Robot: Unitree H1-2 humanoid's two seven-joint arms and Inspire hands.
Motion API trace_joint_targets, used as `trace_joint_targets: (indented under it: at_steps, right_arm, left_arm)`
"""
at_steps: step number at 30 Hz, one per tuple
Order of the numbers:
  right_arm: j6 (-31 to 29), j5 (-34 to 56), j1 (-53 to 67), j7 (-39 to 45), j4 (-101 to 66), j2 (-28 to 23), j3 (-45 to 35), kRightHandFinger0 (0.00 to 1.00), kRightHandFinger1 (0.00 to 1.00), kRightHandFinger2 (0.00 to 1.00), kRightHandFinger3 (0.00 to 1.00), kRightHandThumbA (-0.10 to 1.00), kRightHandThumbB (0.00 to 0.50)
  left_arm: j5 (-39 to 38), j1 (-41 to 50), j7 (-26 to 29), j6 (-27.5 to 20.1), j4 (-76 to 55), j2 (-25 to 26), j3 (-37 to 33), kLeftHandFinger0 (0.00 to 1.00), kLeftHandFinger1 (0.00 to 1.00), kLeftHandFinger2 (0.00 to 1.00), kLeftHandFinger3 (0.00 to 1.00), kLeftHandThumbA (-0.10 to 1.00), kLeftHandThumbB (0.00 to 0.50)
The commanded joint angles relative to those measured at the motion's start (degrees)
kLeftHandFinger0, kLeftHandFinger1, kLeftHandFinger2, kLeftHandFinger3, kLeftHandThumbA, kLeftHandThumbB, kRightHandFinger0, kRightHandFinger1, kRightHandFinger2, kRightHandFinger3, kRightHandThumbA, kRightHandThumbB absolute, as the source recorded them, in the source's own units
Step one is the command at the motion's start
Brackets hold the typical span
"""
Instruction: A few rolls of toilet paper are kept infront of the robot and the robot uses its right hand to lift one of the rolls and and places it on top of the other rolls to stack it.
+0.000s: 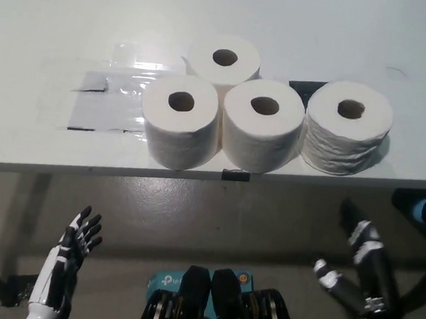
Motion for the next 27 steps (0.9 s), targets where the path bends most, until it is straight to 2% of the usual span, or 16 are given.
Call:
trace_joint_targets:
  at_steps: [1, 2, 3, 6, 10, 11, 13, 14, 15, 16, 19, 20, 23, 27]
  right_arm:
    - [5.7, 0.3, -2.8, -3.7, -13.9, 0.0, -4.0, 1.0, 1.0, 1.0, 1.0, 0.88, 0.18]
    - [6.1, 0.2, -3.0, -3.7, -14.3, 0.0, -4.2, 1.0, 1.0, 1.0, 1.0, 0.88, 0.18]
    - [7.8, -0.4, -3.8, -3.8, -16.3, -0.6, -4.8, 1.0, 1.0, 1.0, 1.0, 0.93, 0.208]
    - [15.0, -0.5, -9.9, -3.0, -24.2, -5.9, -8.7, 1.0, 1.0, 1.0, 1.0, 1.0, 0.269]
    - [23.6, 0.6, -18.5, 0.0, -26.4, -13.7, -10.9, 1.0, 1.0, 1.0, 1.0, 1.0, 0.249]
    - [27.6, 1.5, -21.5, 1.7, -25.9, -16.9, -10.9, 1.0, 1.0, 1.0, 1.0, 0.99, 0.25]
    - [34.4, -0.4, -27.6, 5.4, -22.5, -23.4, -9.5, 1.0, 1.0, 1.0, 1.0, 1.0, 0.319]
    - [36.4, -0.5, -30.3, 6.8, -20.9, -25.4, -8.4, 1.0, 1.0, 1.0, 1.0, 1.0, 0.323]
    - [37.8, -0.4, -32.8, 8.3, -19.2, -27.1, -7.4, 1.0, 1.0, 1.0, 1.0, 1.0, 0.305]
    - [39.2, -2.1, -37.7, 11.8, -15.0, -30.5, -4.3, 1.0, 1.0, 1.0, 1.0, 1.0, 0.305]
    - [43.4, -2.2, -45.6, 16.7, -6.4, -33.0, 0.7, 1.0, 1.0, 1.0, 1.0, 1.0, 0.357]
    - [43.4, -2.4, -47.4, 18.0, -3.9, -33.4, 2.1, 1.0, 1.0, 1.0, 1.0, 1.0, 0.358]
    - [43.4, -3.1, -55.2, 24.6, 7.4, -34.7, 8.1, 1.0, 1.0, 1.0, 1.0, 1.0, 0.321]
    - [41.7, -3.7, -64.6, 30.6, 24.8, -32.8, 13.6, 1.0, 1.0, 1.0, 1.0, 0.95, 0.281]
  left_arm:
    - [-0.4, -0.5, -1.0, -2.0, -0.9, 0.2, -0.3, 1.0, 1.0, 1.0, 1.0, 0.97, 0.106]
    - [-0.4, -0.4, -1.0, -2.0, -0.9, 0.2, -0.3, 1.0, 1.0, 1.0, 1.0, 0.97, 0.106]
    - [-0.4, -0.3, -0.9, -2.0, -1.1, 0.2, -0.3, 1.0, 1.0, 1.0, 1.0, 0.97, 0.111]
    - [-0.1, -0.1, -0.7, -2.0, -1.2, 0.1, -0.3, 1.0, 1.0, 1.0, 1.0, 0.97, 0.126]
    - [-0.2, -0.1, -0.7, -1.3, -2.0, 0.4, 0.0, 1.0, 1.0, 1.0, 1.0, 0.98, 0.136]
    - [-0.4, -0.2, -0.7, -1.3, -2.0, 0.4, 0.0, 1.0, 1.0, 1.0, 1.0, 0.98, 0.143]
    - [-0.4, -0.4, -0.6, -1.6, -1.8, 0.4, 0.1, 1.0, 1.0, 1.0, 1.0, 0.98, 0.148]
    - [-0.4, -0.7, -0.5, -1.6, -1.6, 0.4, 0.2, 1.0, 1.0, 1.0, 1.0, 0.98, 0.148]
    - [-0.4, -0.8, -0.5, -1.5, -1.6, 0.4, 0.3, 1.0, 1.0, 1.0, 1.0, 0.98, 0.147]
    - [-0.7, -0.7, -0.6, -1.1, -1.8, 0.4, 0.3, 1.0, 1.0, 1.0, 1.0, 0.98, 0.151]
    - [-0.5, -0.7, -0.4, -1.2, -1.9, 0.5, 0.5, 1.0, 1.0, 1.0, 1.0, 0.98, 0.153]
    - [-0.6, -0.7, -0.5, -1.2, -1.9, 0.5, 0.5, 1.0, 1.0, 1.0, 1.0, 0.98, 0.154]
    - [-0.4, -0.7, -0.6, -1.6, -1.7, 0.5, 0.4, 1.0, 1.0, 1.0, 1.0, 0.98, 0.152]
    - [-0.2, -0.8, -0.6, -1.8, -1.4, 0.7, 0.4, 1.0, 1.0, 1.0, 1.0, 1.0, 0.159]
